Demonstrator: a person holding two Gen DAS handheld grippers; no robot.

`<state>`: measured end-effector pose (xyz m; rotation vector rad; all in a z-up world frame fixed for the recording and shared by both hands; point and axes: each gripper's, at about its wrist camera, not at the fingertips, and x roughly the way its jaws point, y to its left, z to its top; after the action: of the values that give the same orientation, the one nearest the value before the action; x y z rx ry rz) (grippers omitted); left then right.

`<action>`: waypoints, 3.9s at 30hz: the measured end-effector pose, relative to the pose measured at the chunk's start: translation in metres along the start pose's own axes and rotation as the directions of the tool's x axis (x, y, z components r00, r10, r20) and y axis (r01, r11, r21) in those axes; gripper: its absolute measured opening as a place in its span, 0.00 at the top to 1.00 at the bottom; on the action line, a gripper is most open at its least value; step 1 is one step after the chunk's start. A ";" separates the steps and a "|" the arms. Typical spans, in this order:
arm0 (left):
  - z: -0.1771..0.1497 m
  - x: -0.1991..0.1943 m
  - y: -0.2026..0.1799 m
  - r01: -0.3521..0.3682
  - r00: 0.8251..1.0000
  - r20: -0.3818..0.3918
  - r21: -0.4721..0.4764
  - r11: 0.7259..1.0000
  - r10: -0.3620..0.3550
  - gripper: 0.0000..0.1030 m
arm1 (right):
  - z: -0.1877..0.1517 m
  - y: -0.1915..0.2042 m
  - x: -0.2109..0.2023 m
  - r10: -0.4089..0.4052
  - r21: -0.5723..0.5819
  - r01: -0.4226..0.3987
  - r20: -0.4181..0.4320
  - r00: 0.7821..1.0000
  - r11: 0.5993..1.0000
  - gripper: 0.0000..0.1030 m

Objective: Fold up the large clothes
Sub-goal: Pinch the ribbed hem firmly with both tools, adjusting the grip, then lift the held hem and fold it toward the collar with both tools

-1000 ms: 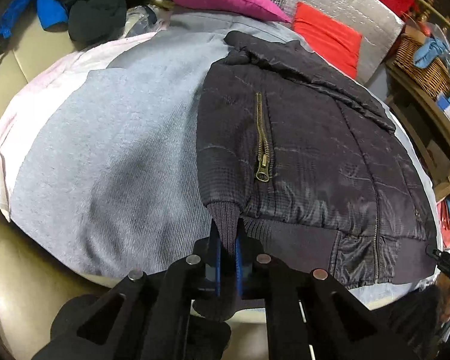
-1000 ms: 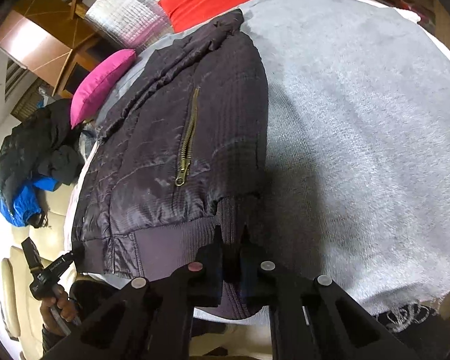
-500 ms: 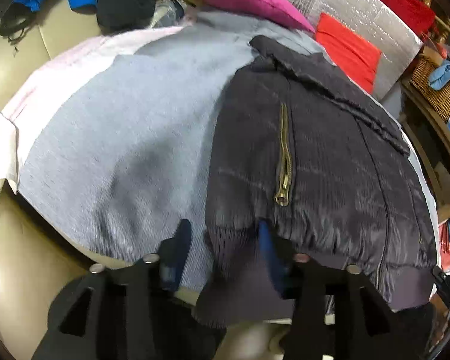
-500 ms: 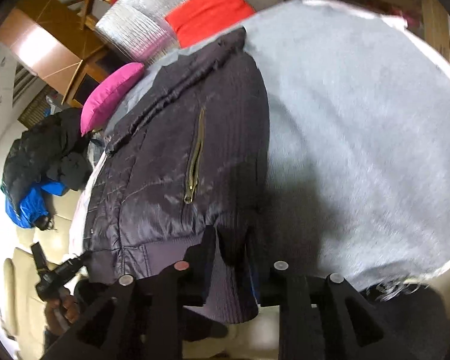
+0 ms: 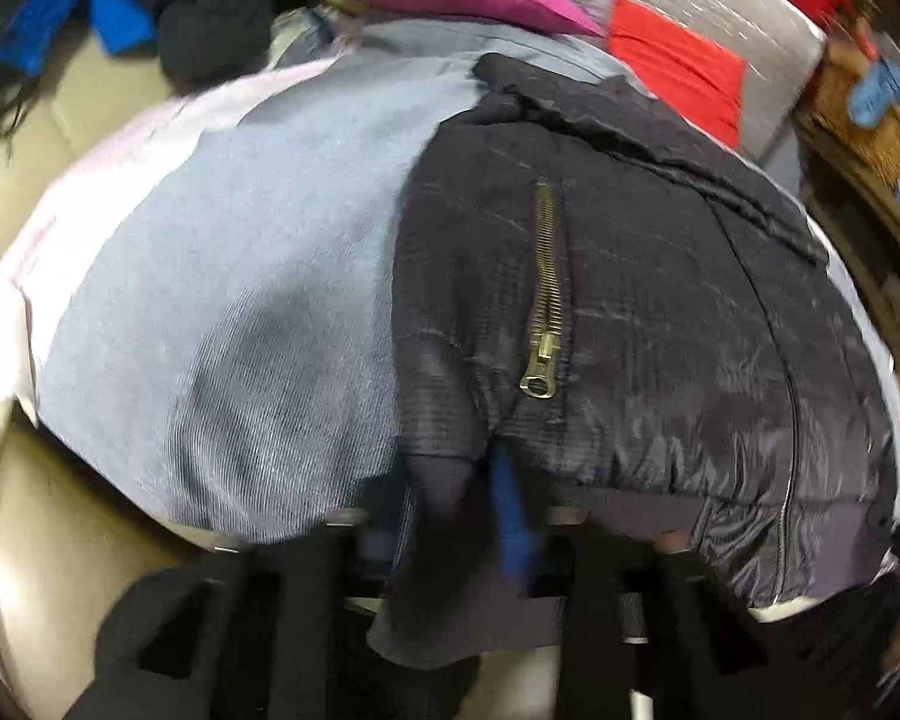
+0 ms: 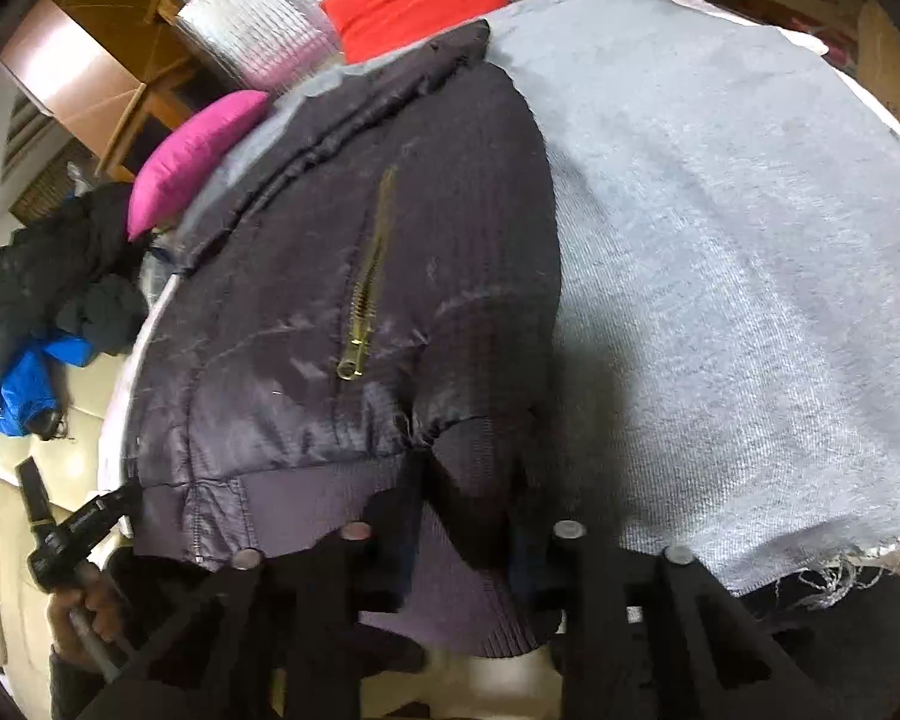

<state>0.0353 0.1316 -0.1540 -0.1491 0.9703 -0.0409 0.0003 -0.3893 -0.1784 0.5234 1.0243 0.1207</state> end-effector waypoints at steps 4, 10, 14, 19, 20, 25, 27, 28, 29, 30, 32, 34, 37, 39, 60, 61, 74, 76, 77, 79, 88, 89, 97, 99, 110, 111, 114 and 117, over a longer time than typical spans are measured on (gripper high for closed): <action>0.004 -0.003 -0.001 0.007 1.000 -0.003 0.015 1.000 -0.007 0.88 | 0.004 -0.002 -0.003 0.020 0.003 -0.020 -0.015 1.000 1.000 0.90; 0.002 0.004 0.000 -0.030 0.999 -0.033 -0.008 1.000 0.030 0.58 | 0.003 0.000 -0.007 0.024 0.002 -0.024 0.013 1.000 1.000 0.83; 0.002 0.005 0.001 -0.051 0.998 -0.034 -0.012 0.999 0.051 0.50 | -0.002 0.009 -0.008 -0.015 -0.040 0.016 0.042 0.999 0.999 0.78; -0.001 0.008 0.005 -0.061 0.998 -0.028 -0.021 0.998 0.061 0.40 | -0.001 0.003 0.002 -0.035 -0.009 0.035 0.026 0.999 0.999 0.74; -0.001 0.008 0.004 -0.060 0.998 -0.027 -0.015 0.998 0.060 0.44 | -0.001 0.003 0.002 -0.032 -0.005 0.032 0.027 0.999 0.999 0.74; -0.005 0.003 -0.004 -0.035 0.999 -0.031 0.037 0.999 0.036 0.84 | -0.001 -0.005 0.000 0.022 0.041 -0.023 0.011 1.000 0.999 0.88; -0.004 0.002 -0.005 -0.030 0.999 -0.029 0.043 0.999 0.031 0.87 | -0.001 -0.004 -0.003 0.025 0.031 -0.025 0.011 1.000 0.999 0.89; -0.004 0.000 -0.005 -0.025 0.999 -0.028 0.045 0.999 0.026 0.88 | -0.002 -0.003 -0.005 0.024 0.024 -0.025 0.012 1.000 0.999 0.89; -0.005 -0.001 -0.004 -0.021 0.999 -0.027 0.046 0.999 0.022 0.89 | -0.002 -0.001 -0.006 0.025 0.021 -0.025 0.013 1.000 0.999 0.89; -0.006 -0.003 -0.004 -0.019 0.999 -0.024 0.050 0.999 0.020 0.89 | -0.002 -0.001 -0.008 0.027 0.018 -0.027 0.014 1.000 0.999 0.89; -0.008 -0.007 -0.004 -0.018 1.000 -0.020 0.053 0.998 0.019 0.89 | -0.003 0.000 -0.010 0.029 0.009 -0.029 0.016 0.999 1.000 0.90; -0.010 -0.009 -0.005 -0.025 1.000 -0.017 0.061 0.998 0.026 0.89 | -0.005 0.000 -0.013 0.031 0.005 -0.031 0.015 0.999 0.999 0.90; -0.012 -0.012 -0.005 -0.029 0.999 -0.016 0.063 0.998 0.030 0.90 | -0.008 -0.002 -0.014 0.038 0.004 -0.038 0.011 0.999 0.999 0.90; -0.010 -0.011 -0.005 -0.027 0.999 -0.018 0.062 0.998 0.029 0.90 | -0.009 -0.003 -0.015 0.042 0.002 -0.042 0.006 0.999 0.999 0.91; -0.005 0.002 -0.013 -0.056 0.998 -0.010 0.044 0.997 0.056 0.81 | 0.004 0.012 -0.006 0.002 -0.054 0.001 0.050 0.999 0.999 0.39; -0.005 0.001 -0.013 -0.059 0.998 -0.008 0.053 0.997 0.059 0.86 | 0.001 0.014 -0.002 0.004 -0.056 -0.002 0.035 0.999 0.998 0.63; -0.012 -0.029 -0.018 -0.050 0.999 0.023 0.111 0.993 0.047 0.92 | -0.007 0.003 -0.017 0.075 -0.017 -0.075 0.009 0.997 0.997 0.90; -0.013 -0.033 -0.018 -0.040 0.999 0.028 0.110 0.993 0.037 0.92 | -0.004 0.000 -0.019 0.098 -0.010 -0.098 0.001 0.995 0.995 0.90; -0.014 -0.034 -0.019 -0.038 0.999 0.031 0.111 0.993 0.035 0.92 | -0.001 0.000 -0.019 0.106 -0.008 -0.106 -0.001 0.994 0.994 0.90; -0.016 -0.038 -0.018 -0.033 0.999 0.035 0.111 0.993 0.030 0.92 | 0.001 -0.001 -0.022 0.123 -0.007 -0.123 -0.005 0.992 0.992 0.90; -0.015 -0.050 -0.011 0.003 0.999 0.048 0.114 0.993 -0.008 0.92 | 0.014 -0.005 -0.027 0.165 -0.014 -0.166 -0.023 0.986 0.986 0.92; -0.014 -0.051 -0.010 0.011 0.999 0.050 0.114 0.993 -0.017 0.92 | 0.015 -0.006 -0.028 0.171 -0.013 -0.172 -0.025 0.985 0.985 0.92; -0.002 -0.067 -0.002 0.111 0.990 0.073 0.092 0.990 -0.118 0.92 | 0.030 -0.010 -0.035 0.261 -0.004 -0.261 -0.015 0.965 0.965 0.92; 0.005 -0.070 0.000 0.135 0.987 0.079 0.080 0.988 -0.142 0.92 | 0.034 -0.008 -0.036 0.288 0.001 -0.288 -0.008 0.957 0.957 0.92; 0.042 -0.091 0.013 0.286 0.947 0.154 -0.006 0.958 -0.282 0.92 | 0.060 -0.005 -0.056 0.478 0.058 -0.483 0.083 0.874 0.874 0.92; 0.045 -0.091 0.013 0.291 0.945 0.158 -0.014 0.957 -0.285 0.92 | 0.062 -0.005 -0.058 0.494 0.061 -0.500 0.094 0.864 0.864 0.92; 0.056 -0.092 0.013 0.300 0.940 0.176 -0.025 0.954 -0.292 0.92 | 0.073 0.002 -0.065 0.528 0.046 -0.537 0.130 0.839 0.842 0.92; 0.066 -0.092 0.013 0.318 0.932 0.196 -0.043 0.947 -0.304 0.92 | 0.087 0.007 -0.069 0.548 0.030 -0.558 0.155 0.822 0.829 0.92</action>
<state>0.0373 0.1608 -0.0434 -0.3688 0.7529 -0.2790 0.0383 -0.4372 -0.0856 0.8795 0.7131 0.5604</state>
